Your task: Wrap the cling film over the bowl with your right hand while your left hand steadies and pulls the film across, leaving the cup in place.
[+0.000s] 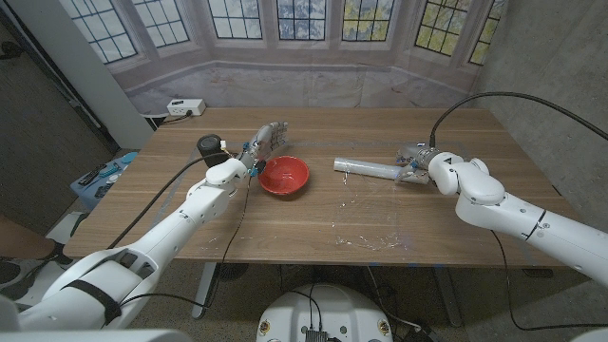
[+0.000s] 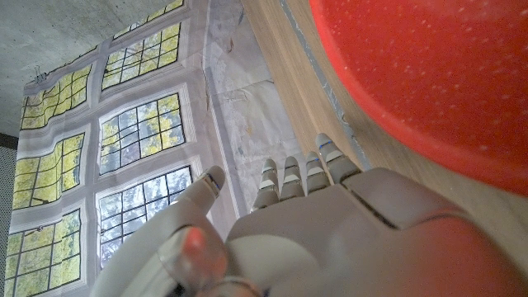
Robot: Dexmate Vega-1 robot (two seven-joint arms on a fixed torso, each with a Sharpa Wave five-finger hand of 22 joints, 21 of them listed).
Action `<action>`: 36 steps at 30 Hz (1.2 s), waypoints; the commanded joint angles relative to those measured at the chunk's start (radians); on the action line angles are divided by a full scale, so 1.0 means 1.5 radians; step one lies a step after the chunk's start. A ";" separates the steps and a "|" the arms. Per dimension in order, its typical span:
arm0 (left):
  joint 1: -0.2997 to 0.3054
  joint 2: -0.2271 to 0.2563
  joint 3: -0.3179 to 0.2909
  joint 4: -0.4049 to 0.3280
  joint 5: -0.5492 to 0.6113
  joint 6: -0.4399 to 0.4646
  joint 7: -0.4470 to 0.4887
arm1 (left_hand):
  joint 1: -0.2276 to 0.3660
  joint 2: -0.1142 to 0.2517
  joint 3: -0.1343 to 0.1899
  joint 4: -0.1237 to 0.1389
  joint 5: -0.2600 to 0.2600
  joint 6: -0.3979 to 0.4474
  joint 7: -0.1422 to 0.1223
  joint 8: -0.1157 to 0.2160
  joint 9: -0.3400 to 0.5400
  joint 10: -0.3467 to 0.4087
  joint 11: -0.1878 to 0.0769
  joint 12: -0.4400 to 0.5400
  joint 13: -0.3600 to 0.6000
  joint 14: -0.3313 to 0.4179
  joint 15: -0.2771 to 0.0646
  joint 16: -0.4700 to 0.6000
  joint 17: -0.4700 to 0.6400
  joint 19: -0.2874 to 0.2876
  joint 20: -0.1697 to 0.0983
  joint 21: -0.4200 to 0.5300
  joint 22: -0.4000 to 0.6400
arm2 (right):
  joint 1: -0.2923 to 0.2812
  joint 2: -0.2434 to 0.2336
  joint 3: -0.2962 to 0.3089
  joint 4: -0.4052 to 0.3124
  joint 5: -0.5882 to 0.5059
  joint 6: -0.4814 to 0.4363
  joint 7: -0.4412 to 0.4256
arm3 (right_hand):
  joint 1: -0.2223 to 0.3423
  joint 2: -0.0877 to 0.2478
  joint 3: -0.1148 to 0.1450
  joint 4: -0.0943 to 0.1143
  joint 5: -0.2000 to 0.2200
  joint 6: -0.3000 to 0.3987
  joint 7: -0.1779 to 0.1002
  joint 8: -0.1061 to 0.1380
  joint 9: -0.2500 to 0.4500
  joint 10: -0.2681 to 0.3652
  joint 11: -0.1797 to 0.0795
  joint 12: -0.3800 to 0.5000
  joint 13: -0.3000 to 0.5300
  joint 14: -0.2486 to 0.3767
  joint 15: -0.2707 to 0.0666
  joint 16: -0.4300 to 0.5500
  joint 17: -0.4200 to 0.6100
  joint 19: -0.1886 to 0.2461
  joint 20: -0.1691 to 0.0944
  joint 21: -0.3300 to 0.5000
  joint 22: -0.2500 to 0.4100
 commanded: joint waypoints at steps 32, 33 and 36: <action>0.003 -0.004 -0.005 0.020 -0.010 -0.010 -0.011 | 0.001 -0.004 0.009 0.000 0.001 0.016 -0.003 0.000 0.003 0.019 0.003 0.007 0.004 0.009 0.004 0.000 0.003 0.013 -0.012 -0.007 0.000 | 0.013 0.068 -0.048 0.050 -0.090 -0.022 -0.012 | 0.045 0.009 0.027 0.000 0.014 0.166 -0.065 0.033 -0.002 0.148 -0.061 0.026 0.009 0.138 -0.116 0.018 0.006 0.066 -0.062 0.010 0.005; 0.003 -0.003 -0.005 0.020 -0.010 -0.009 -0.011 | 0.001 -0.004 0.009 0.000 0.001 0.017 -0.003 0.000 0.003 0.020 0.003 0.007 0.005 0.009 0.005 0.000 0.003 0.013 -0.012 -0.007 0.000 | 0.012 0.069 -0.048 0.051 -0.091 -0.022 -0.013 | 0.047 0.010 0.028 0.000 0.014 0.172 -0.067 0.035 -0.002 0.152 -0.063 0.027 0.010 0.142 -0.117 0.019 0.007 0.068 -0.063 0.010 0.005; 0.005 -0.003 -0.005 0.019 -0.011 -0.008 -0.011 | 0.001 -0.004 0.010 0.000 0.001 0.017 -0.003 0.000 0.003 0.020 0.003 0.007 0.005 0.009 0.005 0.000 0.003 0.013 -0.012 -0.008 0.000 | 0.004 0.072 -0.045 0.055 -0.094 -0.022 -0.036 | 0.057 0.015 0.037 -0.001 0.014 0.204 -0.078 0.041 -0.002 0.178 -0.069 0.035 0.016 0.170 -0.119 0.025 0.012 0.078 -0.070 0.012 0.005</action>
